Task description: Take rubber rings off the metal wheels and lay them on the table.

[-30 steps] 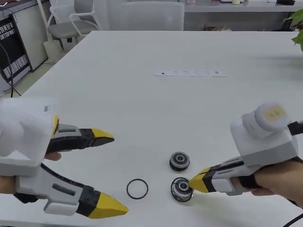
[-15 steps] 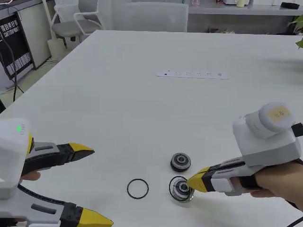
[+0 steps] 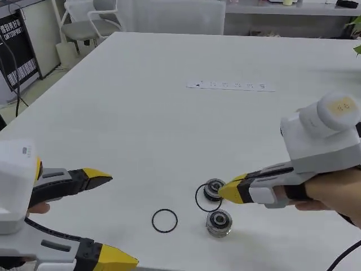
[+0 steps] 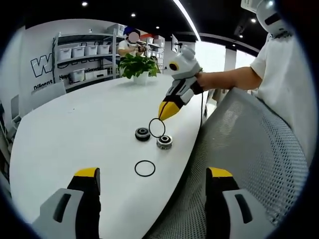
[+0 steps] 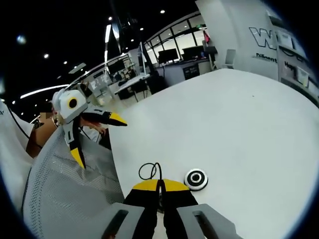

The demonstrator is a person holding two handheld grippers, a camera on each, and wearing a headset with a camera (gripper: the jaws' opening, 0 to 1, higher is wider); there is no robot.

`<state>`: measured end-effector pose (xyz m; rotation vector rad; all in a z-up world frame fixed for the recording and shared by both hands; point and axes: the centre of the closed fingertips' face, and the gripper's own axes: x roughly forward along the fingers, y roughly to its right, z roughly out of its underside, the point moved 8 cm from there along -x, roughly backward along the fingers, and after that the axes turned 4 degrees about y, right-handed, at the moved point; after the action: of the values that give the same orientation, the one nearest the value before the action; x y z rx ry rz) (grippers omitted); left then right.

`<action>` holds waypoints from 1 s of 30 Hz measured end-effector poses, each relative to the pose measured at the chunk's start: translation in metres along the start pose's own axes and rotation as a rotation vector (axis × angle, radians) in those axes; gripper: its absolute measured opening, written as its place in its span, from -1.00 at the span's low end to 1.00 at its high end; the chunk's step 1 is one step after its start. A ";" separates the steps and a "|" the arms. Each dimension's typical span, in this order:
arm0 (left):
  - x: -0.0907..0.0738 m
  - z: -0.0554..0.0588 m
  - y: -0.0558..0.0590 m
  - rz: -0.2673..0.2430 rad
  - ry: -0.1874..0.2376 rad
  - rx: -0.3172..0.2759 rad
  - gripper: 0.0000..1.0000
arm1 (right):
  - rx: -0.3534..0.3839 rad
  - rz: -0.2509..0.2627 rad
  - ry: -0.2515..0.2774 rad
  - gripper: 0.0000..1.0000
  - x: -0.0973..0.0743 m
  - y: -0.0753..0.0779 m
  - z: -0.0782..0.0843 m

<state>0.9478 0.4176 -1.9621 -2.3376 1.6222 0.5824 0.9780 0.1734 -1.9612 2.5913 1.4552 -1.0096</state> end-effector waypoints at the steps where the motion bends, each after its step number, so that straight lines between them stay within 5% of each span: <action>1: 0.000 0.000 0.000 0.000 0.000 -0.001 0.73 | -0.002 -0.001 0.000 -1.00 0.000 0.000 -0.001; 8: 0.000 0.000 -0.001 -0.009 0.009 -0.009 0.81 | -0.077 -0.047 -0.012 -1.00 0.011 -0.018 -0.020; 17: -0.001 0.000 -0.003 -0.028 0.019 -0.019 0.94 | -0.192 -0.083 -0.097 -1.00 0.041 -0.030 -0.031; 30: -0.002 0.002 -0.004 -0.034 0.021 -0.046 0.91 | -0.208 -0.091 -0.227 -1.00 0.071 -0.026 -0.002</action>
<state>0.9504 0.4212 -1.9636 -2.4070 1.5913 0.5969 0.9850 0.2437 -1.9895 2.2071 1.5398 -1.0576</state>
